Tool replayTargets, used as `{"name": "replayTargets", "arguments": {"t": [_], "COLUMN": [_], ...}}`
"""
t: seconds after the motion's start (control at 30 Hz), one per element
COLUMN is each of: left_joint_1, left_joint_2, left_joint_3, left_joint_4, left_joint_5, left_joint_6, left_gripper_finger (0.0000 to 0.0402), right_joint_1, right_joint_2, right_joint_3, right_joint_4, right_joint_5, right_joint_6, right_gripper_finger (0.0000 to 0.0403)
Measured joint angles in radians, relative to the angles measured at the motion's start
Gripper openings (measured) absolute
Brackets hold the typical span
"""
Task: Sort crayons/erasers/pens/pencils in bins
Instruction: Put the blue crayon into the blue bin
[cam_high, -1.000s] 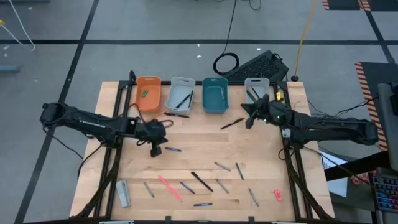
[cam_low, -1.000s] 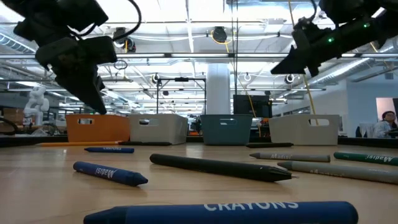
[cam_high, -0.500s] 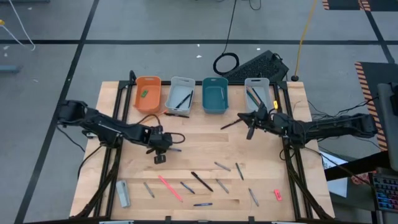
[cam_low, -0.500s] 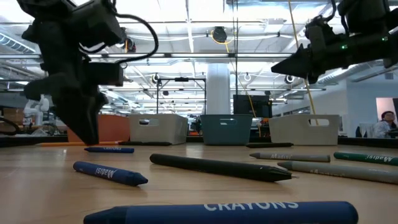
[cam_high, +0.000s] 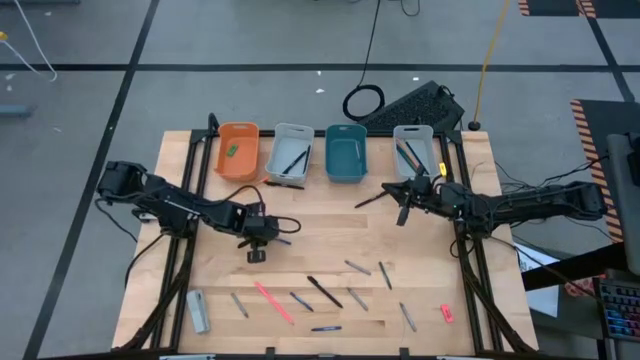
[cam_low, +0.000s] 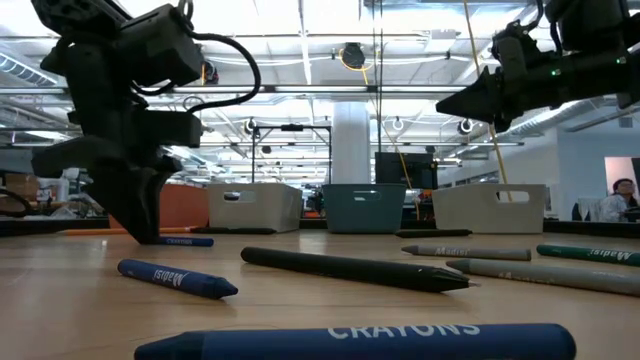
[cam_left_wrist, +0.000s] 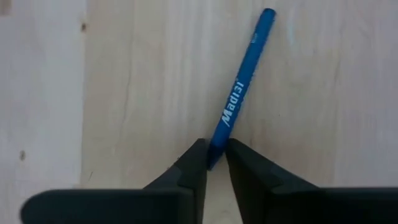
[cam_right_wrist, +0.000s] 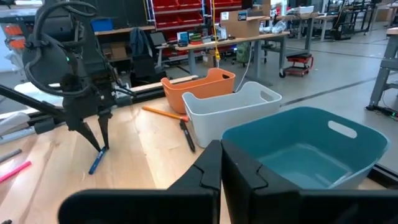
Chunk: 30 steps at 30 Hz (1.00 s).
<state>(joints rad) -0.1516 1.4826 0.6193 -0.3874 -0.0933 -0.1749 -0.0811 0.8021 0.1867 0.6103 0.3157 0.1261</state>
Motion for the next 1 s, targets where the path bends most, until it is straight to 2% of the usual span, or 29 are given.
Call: {"name": "replayTargets", "arguments": {"t": [0.27,0.37,0.57,0.83,1.0], "left_joint_1": [0.003,0.01,0.012,0.012,0.013], "left_joint_2": [-0.001,-0.016,-0.039,-0.038,-0.039], "left_joint_3": [-0.001,-0.002,-0.006,-0.007,-0.006], "left_joint_4": [-0.003,0.002,-0.004,0.072,0.107], "left_joint_5": [0.059,0.103,0.118,0.108,0.101], "left_joint_6": [0.049,0.025,0.011,0.02,0.023], "left_gripper_finger": [0.0009,0.0011,0.0013,0.0004,0.0003], "right_joint_1": [0.0,0.0,0.012,0.081,0.111], "right_joint_2": [0.0,0.0,0.023,0.232,0.404], "right_joint_3": [0.0,0.0,0.0,0.005,0.071], "right_joint_4": [0.009,0.009,0.009,0.135,0.175], "right_joint_5": [-0.001,-0.002,-0.006,-0.007,-0.012], "right_joint_6": [0.0,0.005,0.044,0.132,0.146], "right_gripper_finger": [0.0,0.0,0.0,0.0,0.0]}}
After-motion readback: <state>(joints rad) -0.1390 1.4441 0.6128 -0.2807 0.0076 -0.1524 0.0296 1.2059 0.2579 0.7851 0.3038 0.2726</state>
